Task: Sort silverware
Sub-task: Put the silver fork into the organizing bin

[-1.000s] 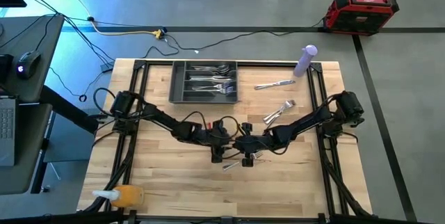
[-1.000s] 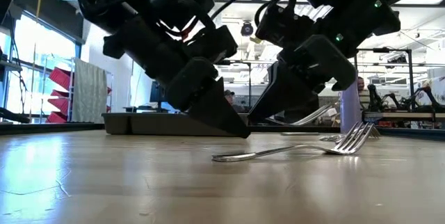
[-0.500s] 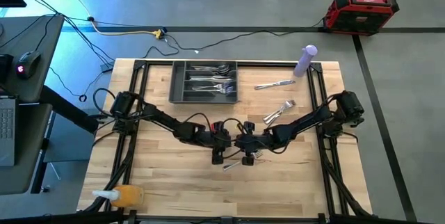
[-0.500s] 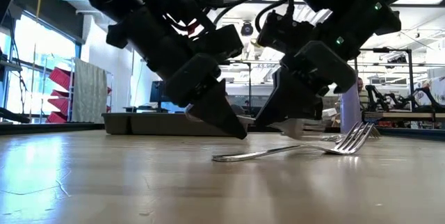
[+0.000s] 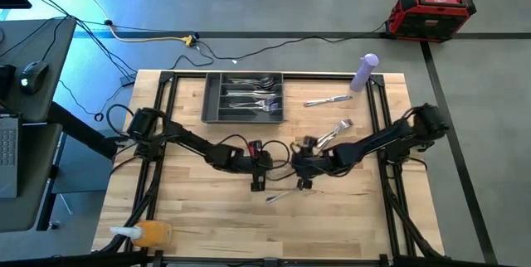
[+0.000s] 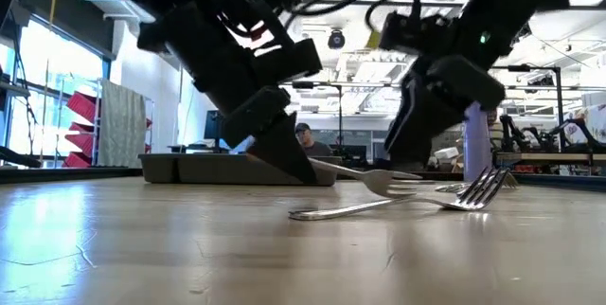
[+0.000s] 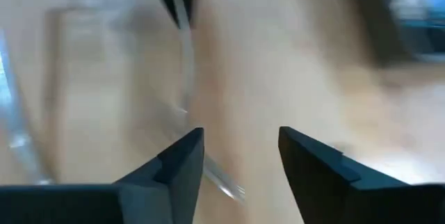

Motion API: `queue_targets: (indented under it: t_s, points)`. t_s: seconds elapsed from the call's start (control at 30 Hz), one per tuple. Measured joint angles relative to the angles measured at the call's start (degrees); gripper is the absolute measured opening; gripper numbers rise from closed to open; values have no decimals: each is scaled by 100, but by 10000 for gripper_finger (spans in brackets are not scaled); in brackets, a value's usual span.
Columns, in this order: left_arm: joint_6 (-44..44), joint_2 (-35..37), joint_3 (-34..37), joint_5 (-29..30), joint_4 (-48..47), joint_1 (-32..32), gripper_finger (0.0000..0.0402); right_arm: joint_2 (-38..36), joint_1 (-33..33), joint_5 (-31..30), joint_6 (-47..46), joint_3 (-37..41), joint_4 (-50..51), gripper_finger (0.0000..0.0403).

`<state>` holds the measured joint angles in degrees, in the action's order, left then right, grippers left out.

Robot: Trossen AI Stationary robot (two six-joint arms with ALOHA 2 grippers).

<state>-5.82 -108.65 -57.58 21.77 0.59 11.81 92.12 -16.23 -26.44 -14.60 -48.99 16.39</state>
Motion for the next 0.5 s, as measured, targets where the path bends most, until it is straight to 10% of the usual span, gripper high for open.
queue_targets:
  t_s: [0.33, 0.5]
  points:
    - [979, 890, 81, 2999, -1432, 25, 0, -1015, -253, -1443, -939, 0, 1359, 174]
    - [2091, 1231, 81, 3288, -1348, -128, 0, -962, -328, -1484, -959, 0, 1362, 172]
